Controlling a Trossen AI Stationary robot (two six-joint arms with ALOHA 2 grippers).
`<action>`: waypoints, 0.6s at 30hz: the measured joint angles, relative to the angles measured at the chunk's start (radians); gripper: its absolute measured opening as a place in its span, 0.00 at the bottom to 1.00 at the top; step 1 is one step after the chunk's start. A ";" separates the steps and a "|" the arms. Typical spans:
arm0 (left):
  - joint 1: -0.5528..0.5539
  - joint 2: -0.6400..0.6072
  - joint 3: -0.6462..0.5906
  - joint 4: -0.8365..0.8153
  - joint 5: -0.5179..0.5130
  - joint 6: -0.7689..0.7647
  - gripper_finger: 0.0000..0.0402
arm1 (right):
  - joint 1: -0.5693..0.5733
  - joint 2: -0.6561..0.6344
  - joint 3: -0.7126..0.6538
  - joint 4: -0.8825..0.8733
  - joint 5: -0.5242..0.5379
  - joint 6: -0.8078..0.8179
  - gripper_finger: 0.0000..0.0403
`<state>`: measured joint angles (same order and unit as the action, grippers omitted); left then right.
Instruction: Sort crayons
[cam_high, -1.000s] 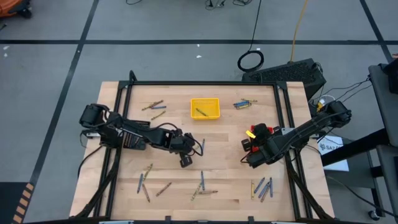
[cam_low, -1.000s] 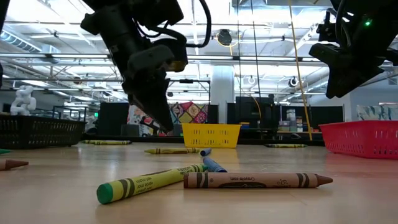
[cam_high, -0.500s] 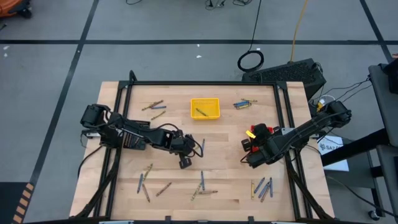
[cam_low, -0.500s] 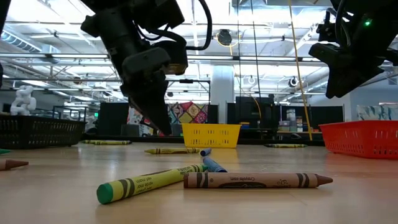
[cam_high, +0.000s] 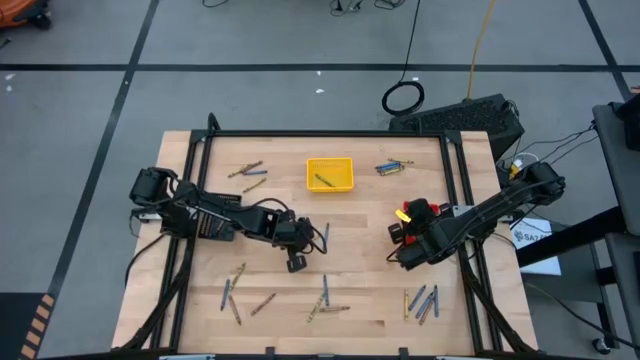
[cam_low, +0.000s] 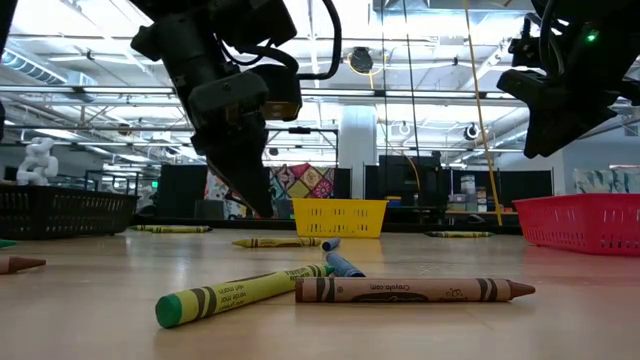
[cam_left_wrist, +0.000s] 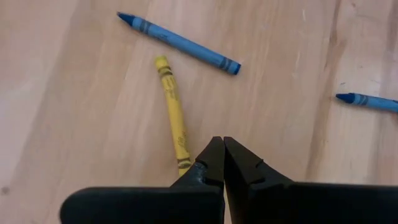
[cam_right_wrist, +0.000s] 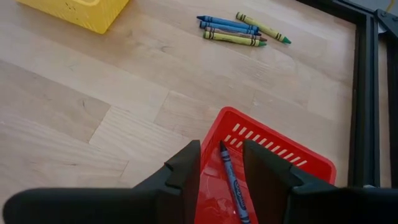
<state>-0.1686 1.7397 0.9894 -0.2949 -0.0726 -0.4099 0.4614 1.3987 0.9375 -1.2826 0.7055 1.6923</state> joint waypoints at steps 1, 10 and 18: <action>0.000 0.000 0.000 0.003 -0.012 0.005 0.00 | 0.000 0.000 0.000 0.000 0.000 0.000 0.27; 0.000 0.000 0.000 0.028 0.016 0.033 0.07 | 0.000 0.000 0.000 0.000 0.000 -0.014 0.27; 0.001 0.000 0.000 0.049 0.008 0.029 0.27 | 0.000 0.000 0.000 0.000 -0.014 -0.036 0.27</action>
<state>-0.1677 1.7397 0.9897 -0.2456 -0.0650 -0.3813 0.4615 1.3987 0.9375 -1.2823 0.6915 1.6558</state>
